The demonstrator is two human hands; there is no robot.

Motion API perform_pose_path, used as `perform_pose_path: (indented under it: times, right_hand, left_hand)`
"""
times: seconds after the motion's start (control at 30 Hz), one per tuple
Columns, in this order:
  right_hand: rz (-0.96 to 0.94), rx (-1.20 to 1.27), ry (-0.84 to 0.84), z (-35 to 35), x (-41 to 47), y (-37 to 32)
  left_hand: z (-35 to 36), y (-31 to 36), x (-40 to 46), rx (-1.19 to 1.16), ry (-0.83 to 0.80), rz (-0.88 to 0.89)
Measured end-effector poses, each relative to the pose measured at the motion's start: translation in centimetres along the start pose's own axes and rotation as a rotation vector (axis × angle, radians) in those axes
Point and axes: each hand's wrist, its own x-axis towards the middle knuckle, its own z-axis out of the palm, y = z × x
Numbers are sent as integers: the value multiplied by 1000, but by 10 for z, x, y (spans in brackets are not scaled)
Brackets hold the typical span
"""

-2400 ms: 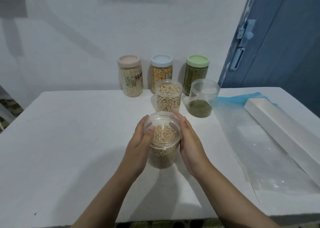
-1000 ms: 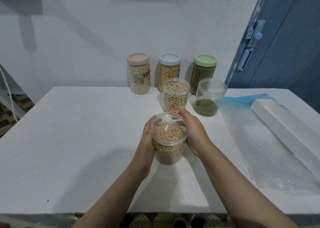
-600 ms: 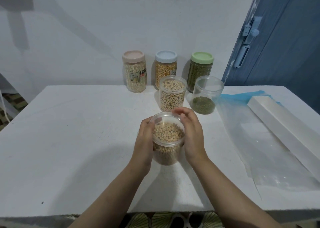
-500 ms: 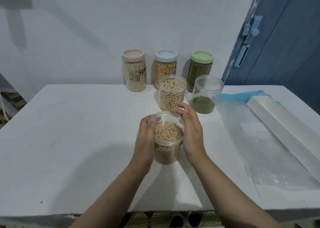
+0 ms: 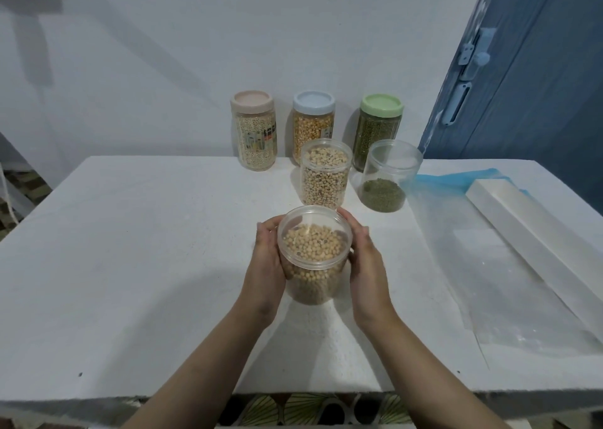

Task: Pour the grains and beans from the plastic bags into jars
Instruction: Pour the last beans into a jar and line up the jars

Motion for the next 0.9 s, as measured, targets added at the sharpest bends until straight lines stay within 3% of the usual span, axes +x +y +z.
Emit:
perform_pose_path:
  times: [0.13,0.3,0.57,0.73,0.9]
  right_hand:
    - [112,-107,-216,-8,11,-11]
    - [147,-153,-248,-7,18,-23]
    - [169,-139,-188,2,29,-34]
    - [221,124,-47,8,23,-23]
    - [282,262,-4,5,18,-20]
  left_hand:
    - [-4,-6,1,9,1,-10]
    - [-6,-6,2,68,-78,33]
    - [-4,-4,6,202,30,24]
    - [0,0,9,117,68,4]
    - [-2,6,2,-47,-62,-54]
